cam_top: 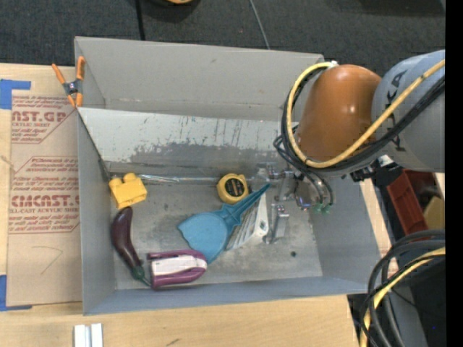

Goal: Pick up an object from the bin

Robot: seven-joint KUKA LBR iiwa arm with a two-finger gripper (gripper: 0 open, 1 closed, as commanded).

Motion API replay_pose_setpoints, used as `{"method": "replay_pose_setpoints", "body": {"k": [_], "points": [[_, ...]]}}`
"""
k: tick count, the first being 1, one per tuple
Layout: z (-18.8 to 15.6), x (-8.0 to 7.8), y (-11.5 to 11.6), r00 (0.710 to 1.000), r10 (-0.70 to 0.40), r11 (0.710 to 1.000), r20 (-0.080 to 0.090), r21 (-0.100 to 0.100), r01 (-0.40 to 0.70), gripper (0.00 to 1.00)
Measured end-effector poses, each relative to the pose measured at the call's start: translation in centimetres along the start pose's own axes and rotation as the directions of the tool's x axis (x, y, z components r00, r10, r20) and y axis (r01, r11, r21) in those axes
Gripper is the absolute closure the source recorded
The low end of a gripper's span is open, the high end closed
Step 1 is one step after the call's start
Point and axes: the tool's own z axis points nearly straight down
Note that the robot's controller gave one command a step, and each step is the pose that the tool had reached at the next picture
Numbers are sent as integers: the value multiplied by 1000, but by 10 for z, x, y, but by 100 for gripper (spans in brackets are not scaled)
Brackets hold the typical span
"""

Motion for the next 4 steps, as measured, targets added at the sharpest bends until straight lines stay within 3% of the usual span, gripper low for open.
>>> {"method": "replay_pose_setpoints", "body": {"k": [1, 2, 3, 4], "points": [[-5, -1, 0, 1000, 0, 1000, 7, 0, 0, 0], [59, 8, -13, 999, -39, 999, 9, 1, 39, 0], [79, 24, -22, 999, -52, 999, 5, 0, 52, 0], [51, 28, -25, 1000, -6, 1000, 11, 0, 6, 0]]}}
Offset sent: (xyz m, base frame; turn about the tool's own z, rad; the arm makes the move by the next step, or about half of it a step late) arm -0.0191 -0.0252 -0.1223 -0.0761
